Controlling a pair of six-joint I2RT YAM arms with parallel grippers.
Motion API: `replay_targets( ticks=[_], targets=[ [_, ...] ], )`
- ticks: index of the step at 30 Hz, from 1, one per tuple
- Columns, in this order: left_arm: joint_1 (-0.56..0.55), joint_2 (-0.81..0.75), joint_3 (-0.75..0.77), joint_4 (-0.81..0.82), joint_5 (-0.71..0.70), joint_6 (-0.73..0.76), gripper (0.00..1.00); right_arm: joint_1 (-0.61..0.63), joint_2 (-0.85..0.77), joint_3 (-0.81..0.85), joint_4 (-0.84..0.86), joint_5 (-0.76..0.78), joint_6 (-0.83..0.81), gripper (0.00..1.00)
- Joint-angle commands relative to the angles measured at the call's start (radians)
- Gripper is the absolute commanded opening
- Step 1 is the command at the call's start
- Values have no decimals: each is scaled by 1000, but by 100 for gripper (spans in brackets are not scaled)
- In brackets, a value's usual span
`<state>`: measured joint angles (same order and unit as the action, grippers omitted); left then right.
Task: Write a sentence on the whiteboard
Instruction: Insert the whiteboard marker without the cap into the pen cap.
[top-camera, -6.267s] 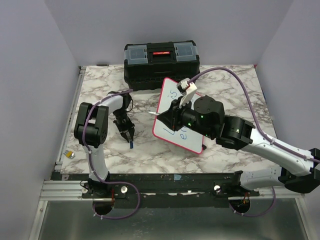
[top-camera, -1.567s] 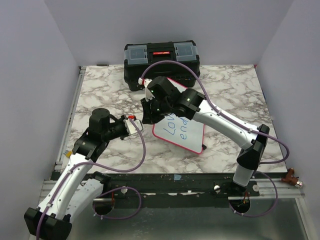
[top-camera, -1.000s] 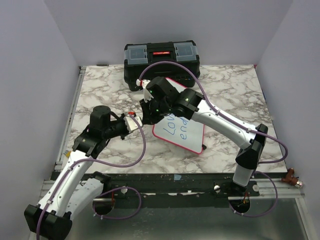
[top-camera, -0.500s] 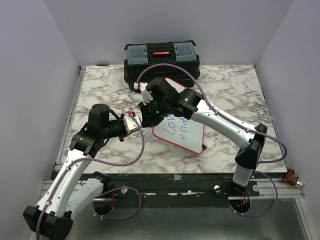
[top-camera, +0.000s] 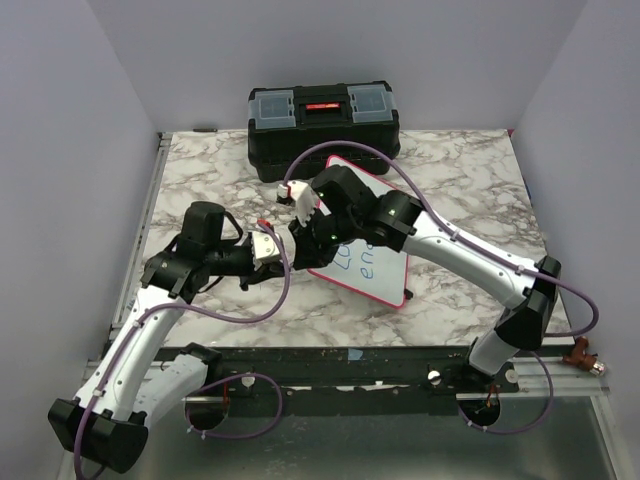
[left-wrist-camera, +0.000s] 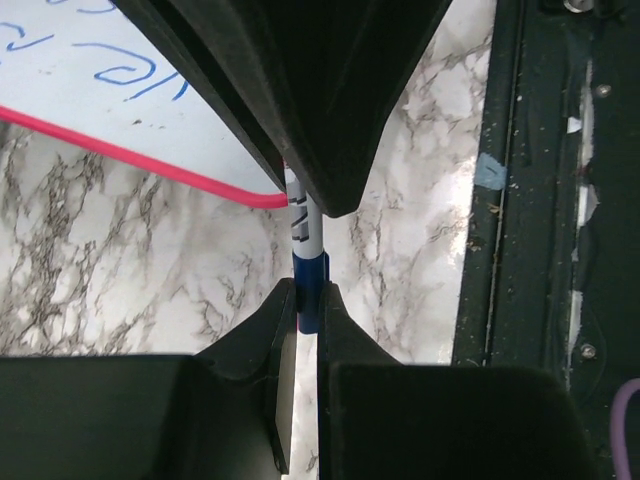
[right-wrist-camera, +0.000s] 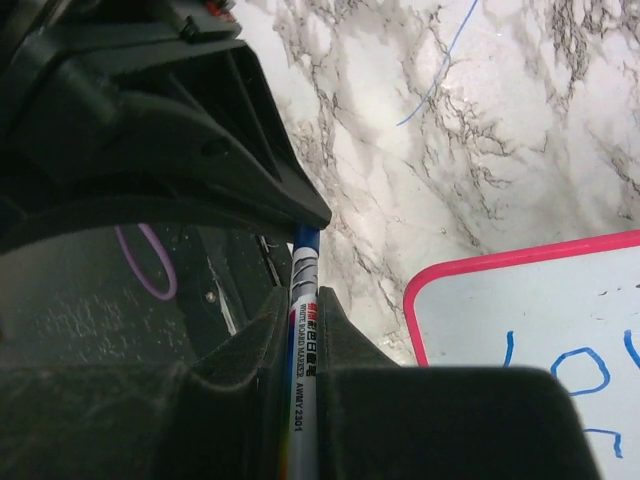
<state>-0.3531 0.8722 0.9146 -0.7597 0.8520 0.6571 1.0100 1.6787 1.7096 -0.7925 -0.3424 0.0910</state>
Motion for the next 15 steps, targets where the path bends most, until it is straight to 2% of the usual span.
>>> replay_targets(
  ticks=[1,7,11,12,15],
  targets=[
    [-31,-3,160,292,499,16,0,25,60,-107,186,-135,-66,1],
    [-30,20,178,323,518,-10,0,25,76,-142,189,-181,-80,1],
    [-30,19,173,341,491,-28,0,24,66,-155,220,-119,-67,1],
    [-30,15,169,346,477,-31,2,25,58,-160,230,-100,-61,1],
    [-30,-2,152,335,402,-49,27,24,41,-161,246,-63,-44,1]
  ],
)
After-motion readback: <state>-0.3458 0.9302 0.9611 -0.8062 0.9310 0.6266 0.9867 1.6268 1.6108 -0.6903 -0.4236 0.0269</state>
